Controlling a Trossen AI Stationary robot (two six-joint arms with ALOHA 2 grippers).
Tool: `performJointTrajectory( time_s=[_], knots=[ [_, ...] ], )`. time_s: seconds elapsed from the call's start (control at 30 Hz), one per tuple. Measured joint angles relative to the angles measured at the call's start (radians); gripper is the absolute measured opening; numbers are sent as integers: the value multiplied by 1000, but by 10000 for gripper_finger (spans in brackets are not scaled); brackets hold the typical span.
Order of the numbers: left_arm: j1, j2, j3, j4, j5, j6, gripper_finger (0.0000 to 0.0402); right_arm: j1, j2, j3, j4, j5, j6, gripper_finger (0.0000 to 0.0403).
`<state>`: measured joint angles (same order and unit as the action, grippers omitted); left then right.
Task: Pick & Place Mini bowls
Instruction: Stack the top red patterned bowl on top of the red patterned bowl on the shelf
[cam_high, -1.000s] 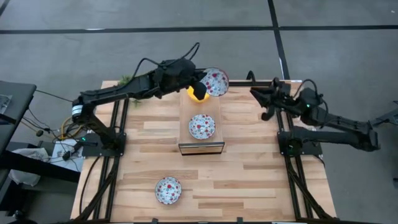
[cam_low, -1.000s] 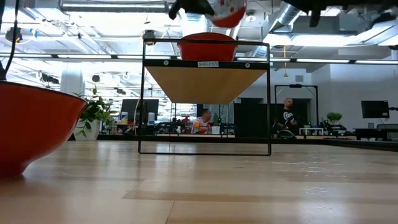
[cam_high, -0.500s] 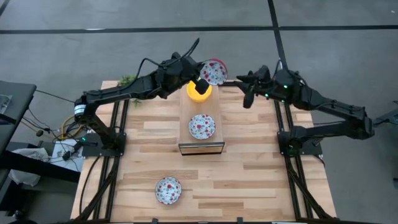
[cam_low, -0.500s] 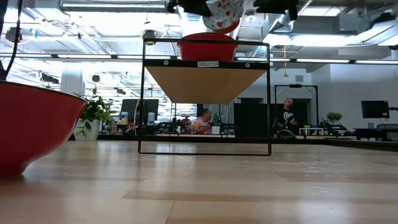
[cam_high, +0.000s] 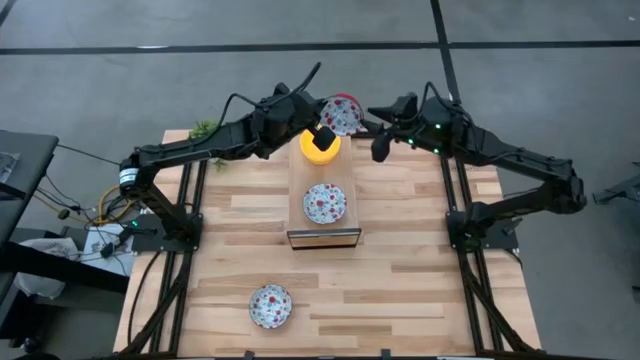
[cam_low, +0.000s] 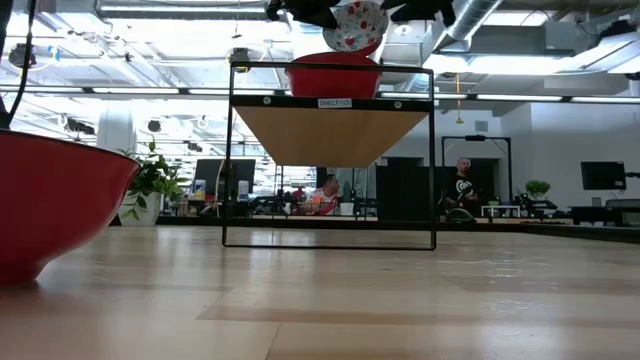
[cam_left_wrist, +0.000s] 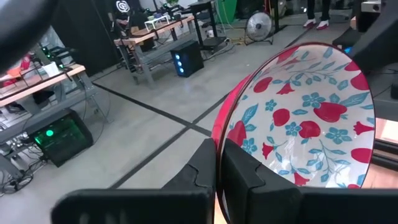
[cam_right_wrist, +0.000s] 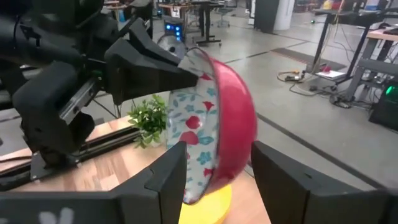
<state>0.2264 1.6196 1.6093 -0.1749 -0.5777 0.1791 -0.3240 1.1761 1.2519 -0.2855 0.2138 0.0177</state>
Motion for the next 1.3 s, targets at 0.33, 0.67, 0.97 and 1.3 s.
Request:
performJointTrajectory(
  time_s=[0.33,0.67,0.97,1.3],
  knots=[
    [0,0,0,-4,1,0,8,3,49,22,7,90,-3,151],
    [0,0,0,-3,5,-1,8,4,49,21,4,98,-18,85],
    [-3,0,-1,10,20,-5,8,4,54,21,6,106,-17,38],
    [-3,-1,-2,16,39,-24,8,3,54,21,12,112,-17,2]
  ],
)
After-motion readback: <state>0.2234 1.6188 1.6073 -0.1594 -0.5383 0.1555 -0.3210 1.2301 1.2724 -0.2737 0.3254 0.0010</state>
